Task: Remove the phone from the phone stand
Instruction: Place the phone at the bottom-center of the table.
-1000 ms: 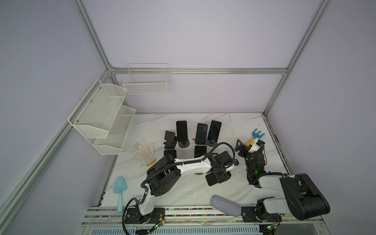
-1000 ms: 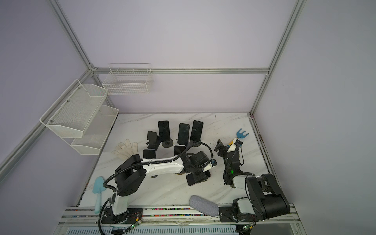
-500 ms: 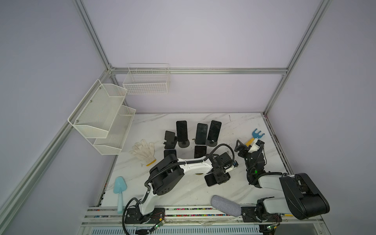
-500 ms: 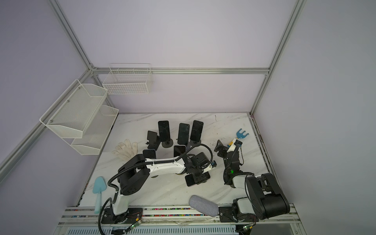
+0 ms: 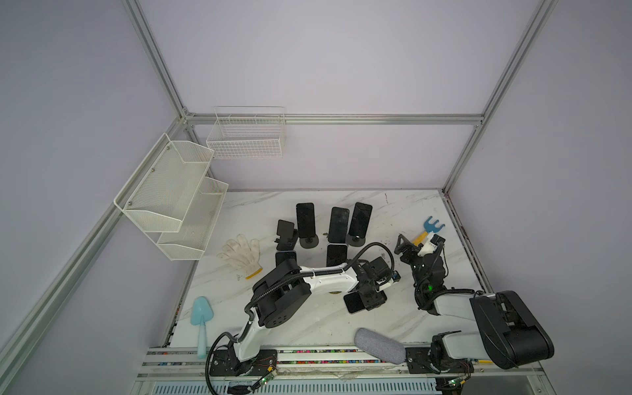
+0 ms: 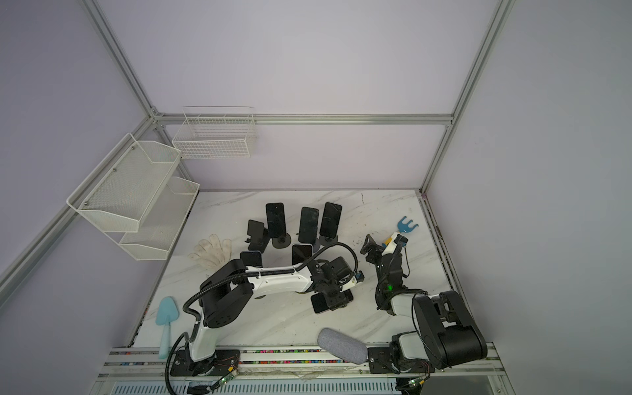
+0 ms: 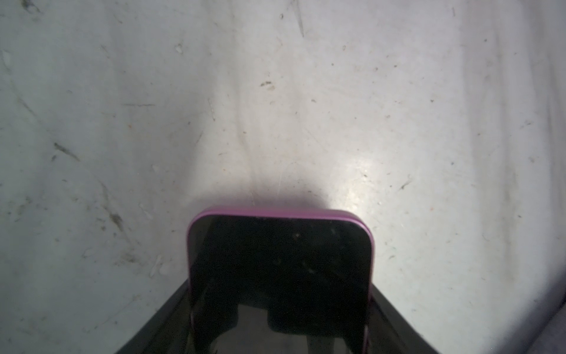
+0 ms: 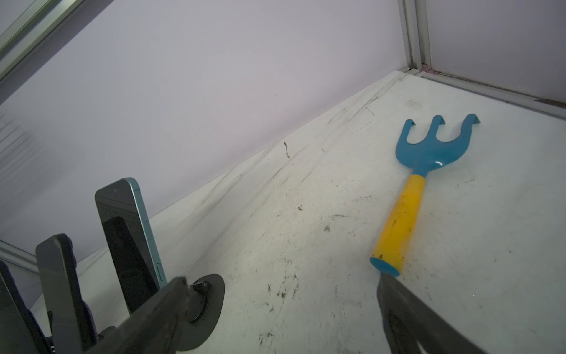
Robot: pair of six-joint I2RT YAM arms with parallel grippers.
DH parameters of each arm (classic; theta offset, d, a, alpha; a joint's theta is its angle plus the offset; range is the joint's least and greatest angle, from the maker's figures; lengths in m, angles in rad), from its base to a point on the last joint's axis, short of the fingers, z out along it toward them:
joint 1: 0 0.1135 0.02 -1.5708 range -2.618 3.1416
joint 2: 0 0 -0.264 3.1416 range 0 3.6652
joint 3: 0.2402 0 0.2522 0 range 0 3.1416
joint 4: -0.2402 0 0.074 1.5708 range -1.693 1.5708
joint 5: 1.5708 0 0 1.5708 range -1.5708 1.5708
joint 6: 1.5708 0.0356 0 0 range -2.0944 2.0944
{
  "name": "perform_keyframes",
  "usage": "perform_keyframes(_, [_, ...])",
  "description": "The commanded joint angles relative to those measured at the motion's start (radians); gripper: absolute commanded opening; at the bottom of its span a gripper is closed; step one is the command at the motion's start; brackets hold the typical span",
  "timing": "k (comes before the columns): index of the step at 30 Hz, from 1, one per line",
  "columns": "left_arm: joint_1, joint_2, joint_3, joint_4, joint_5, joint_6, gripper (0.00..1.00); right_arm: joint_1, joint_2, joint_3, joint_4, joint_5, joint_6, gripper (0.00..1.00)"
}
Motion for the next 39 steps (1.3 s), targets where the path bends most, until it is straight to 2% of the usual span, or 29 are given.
perform_keyframes(1, [0.000,0.040,0.044,-0.055,0.027,0.013,0.65,-0.003,0.001,0.003,0.034,0.007,0.001,0.97])
perform_keyframes(8, [-0.003,0.049,0.090,-0.073,0.024,-0.003,0.68,-0.002,-0.004,-0.019,0.081,-0.026,-0.016,0.97])
perform_keyframes(18, [-0.021,0.054,0.130,-0.088,0.027,-0.004,0.80,-0.002,0.005,-0.017,0.091,-0.038,-0.017,0.97])
perform_keyframes(26, [-0.022,0.051,0.167,-0.110,0.049,-0.014,0.82,-0.002,0.001,-0.024,0.102,-0.051,-0.023,0.97])
perform_keyframes(32, [-0.023,-0.045,0.218,-0.160,0.059,-0.018,0.85,-0.002,-0.005,-0.025,0.094,-0.042,-0.019,0.97])
perform_keyframes(39, [-0.024,-0.222,0.267,-0.171,-0.017,-0.009,0.93,-0.003,0.002,-0.007,0.069,-0.068,-0.030,0.97])
